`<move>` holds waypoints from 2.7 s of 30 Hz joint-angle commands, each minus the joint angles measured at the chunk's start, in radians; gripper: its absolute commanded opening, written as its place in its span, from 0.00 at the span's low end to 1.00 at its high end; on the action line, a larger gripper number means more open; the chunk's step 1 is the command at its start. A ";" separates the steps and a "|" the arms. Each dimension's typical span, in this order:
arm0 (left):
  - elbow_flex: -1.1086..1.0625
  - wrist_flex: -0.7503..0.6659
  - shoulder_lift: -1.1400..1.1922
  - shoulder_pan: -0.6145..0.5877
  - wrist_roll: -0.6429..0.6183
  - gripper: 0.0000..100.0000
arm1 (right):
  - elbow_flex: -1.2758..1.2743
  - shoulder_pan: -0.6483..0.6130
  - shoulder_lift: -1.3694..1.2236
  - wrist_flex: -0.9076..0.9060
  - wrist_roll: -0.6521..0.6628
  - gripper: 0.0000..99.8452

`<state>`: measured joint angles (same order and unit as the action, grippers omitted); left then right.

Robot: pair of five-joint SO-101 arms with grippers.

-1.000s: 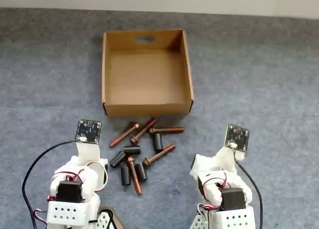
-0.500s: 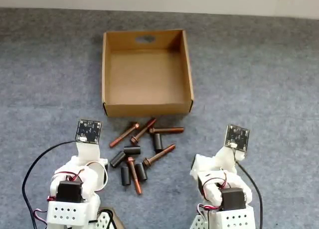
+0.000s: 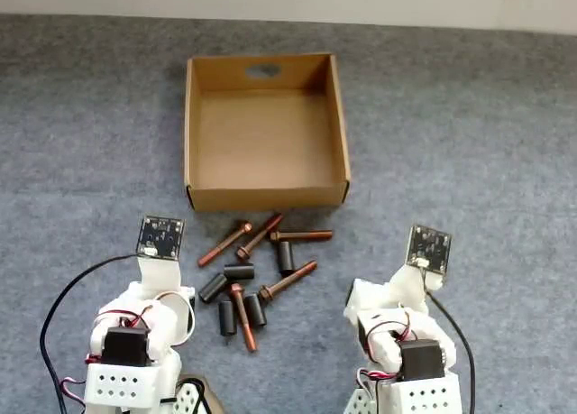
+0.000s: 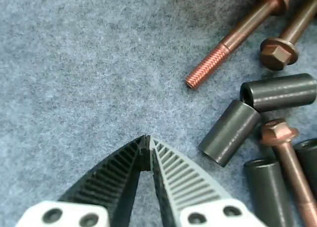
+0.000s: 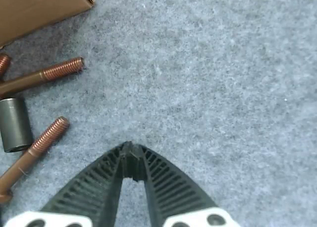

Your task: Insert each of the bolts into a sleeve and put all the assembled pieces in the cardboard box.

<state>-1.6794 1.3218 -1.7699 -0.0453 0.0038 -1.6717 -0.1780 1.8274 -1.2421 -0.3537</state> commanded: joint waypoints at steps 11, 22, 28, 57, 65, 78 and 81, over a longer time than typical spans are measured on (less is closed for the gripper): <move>-0.016 -0.002 0.004 0.015 0.002 0.01 | -0.140 0.012 0.004 -0.002 0.006 0.01; -0.016 -0.002 0.004 0.015 0.002 0.01 | -0.140 0.012 0.004 -0.002 0.006 0.01; -0.016 -0.002 0.004 0.015 0.002 0.01 | -0.140 0.012 0.004 -0.002 0.006 0.01; -0.016 -0.002 0.004 0.015 0.002 0.01 | -0.140 -0.278 0.005 0.415 0.008 0.01; -0.016 -0.002 0.004 0.016 0.002 0.01 | -0.084 -0.340 0.005 0.911 0.124 0.02; -0.016 -0.002 0.004 0.018 -0.002 0.01 | 0.653 -0.341 -0.143 0.851 0.232 0.02; -0.016 -0.002 0.004 0.018 -0.002 0.01 | 0.883 -0.340 -0.344 0.702 0.233 0.02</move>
<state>-1.6794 1.3218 -1.7699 -0.0407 0.0038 -1.0349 -0.5109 1.6602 -0.4166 -0.1343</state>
